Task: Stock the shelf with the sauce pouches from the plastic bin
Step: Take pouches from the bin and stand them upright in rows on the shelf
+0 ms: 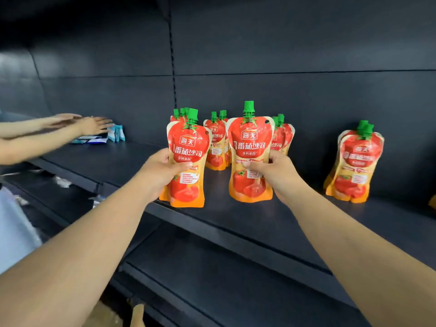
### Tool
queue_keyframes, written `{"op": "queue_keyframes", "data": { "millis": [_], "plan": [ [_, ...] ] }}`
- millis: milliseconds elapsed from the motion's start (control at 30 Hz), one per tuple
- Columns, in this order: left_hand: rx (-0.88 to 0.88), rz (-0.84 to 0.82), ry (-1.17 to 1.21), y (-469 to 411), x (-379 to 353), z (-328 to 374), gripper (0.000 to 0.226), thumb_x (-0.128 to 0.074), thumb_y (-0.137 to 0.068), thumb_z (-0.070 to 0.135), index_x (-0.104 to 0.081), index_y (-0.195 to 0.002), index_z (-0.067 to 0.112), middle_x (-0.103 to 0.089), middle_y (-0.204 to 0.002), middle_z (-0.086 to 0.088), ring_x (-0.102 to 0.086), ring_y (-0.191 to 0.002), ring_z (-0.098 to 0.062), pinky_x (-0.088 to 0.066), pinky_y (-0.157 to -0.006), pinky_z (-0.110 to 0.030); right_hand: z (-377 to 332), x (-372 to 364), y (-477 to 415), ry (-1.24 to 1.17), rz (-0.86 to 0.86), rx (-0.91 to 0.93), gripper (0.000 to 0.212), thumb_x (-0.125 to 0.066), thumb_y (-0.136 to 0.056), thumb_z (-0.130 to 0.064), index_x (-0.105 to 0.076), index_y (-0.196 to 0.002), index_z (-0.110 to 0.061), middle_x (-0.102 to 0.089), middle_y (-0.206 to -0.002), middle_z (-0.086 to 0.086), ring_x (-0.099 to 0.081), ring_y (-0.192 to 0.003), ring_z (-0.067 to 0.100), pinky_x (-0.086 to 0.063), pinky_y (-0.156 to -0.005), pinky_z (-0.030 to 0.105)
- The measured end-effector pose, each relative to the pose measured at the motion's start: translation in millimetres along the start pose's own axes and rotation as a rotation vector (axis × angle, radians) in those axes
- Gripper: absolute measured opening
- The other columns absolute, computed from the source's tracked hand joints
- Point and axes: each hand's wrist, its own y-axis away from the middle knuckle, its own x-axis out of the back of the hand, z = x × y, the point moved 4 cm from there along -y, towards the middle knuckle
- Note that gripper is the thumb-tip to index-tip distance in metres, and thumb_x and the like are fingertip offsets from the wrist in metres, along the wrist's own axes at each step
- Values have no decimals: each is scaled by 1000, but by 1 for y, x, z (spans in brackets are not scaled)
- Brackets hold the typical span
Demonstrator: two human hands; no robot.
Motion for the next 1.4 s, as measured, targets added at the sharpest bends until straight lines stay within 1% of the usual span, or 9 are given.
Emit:
{"op": "queue_keyframes", "data": {
  "millis": [167,233,367,500,700,800,1033,1233,1400],
  "plan": [
    [18,80,9,-56,7,-30,33,-63,-85,12,-51,-115,18,-61,-116,-4,-58,-107,-22,-46,-93,-40,28,-32,-56,37,-28,-26,34,-73,-77,-14,-60,-108,-14,-67,-103,2,-64,-99,20,-52,-85,37],
    [25,97,41,-76,11,-43,36,-61,-86,11,-47,-119,19,-59,-117,-4,-57,-109,-22,-46,-93,-40,40,-44,-74,45,-22,-37,32,-73,-77,-16,-60,-105,-17,-66,-101,1,-63,-99,21,-52,-88,40],
    [-24,240,58,-111,21,-58,76,-75,-74,20,-27,-133,25,-51,-116,6,-51,-109,-14,-43,-91,-33,58,-65,-100,79,17,-51,38,-70,-79,-20,-56,-115,-17,-62,-105,-3,-59,-102,16,-48,-93,36],
    [-156,388,-93,-145,27,-73,112,-83,-50,31,-13,-137,28,-41,-131,3,-44,-123,-19,-39,-104,-46,71,-82,-122,64,124,-13,39,-67,-82,-24,-55,-119,-15,-63,-112,0,-59,-104,15,-49,-93,34],
    [-208,381,-119,-193,26,-83,99,-74,-52,32,-19,-134,23,-39,-124,7,-44,-122,-17,-39,-104,-47,90,-107,-152,144,165,20,41,-66,-83,-24,-52,-120,-17,-60,-114,-2,-57,-109,14,-47,-94,30],
    [-198,405,-159,-216,28,-86,95,-77,-63,23,-20,-138,24,-34,-130,0,-36,-126,-18,-35,-106,-47,100,-115,-162,176,174,3,48,-69,-81,-23,-48,-123,-17,-58,-120,0,-55,-113,16,-46,-97,33],
    [-80,337,-302,-234,29,-96,107,-72,-75,26,10,-145,30,-25,-142,-9,-26,-135,-26,-27,-111,-47,109,-119,-177,241,247,-26,53,-69,-80,-22,-44,-127,-17,-54,-123,0,-52,-116,15,-45,-97,30],
    [-86,338,-278,-236,32,-104,93,-78,-68,21,-21,-140,22,-33,-135,-6,-34,-128,-22,-36,-106,-45,113,-121,-179,233,201,-91,60,-70,-80,-17,-39,-132,-18,-53,-127,0,-50,-119,16,-42,-95,29],
    [-98,307,-275,-257,31,-106,89,-77,-70,22,-22,-141,17,-31,-138,-9,-34,-129,-21,-35,-104,-40,113,-121,-180,246,186,-133,65,-70,-80,-22,-37,-135,-19,-52,-130,0,-49,-121,17,-42,-99,31]
  ]
}}
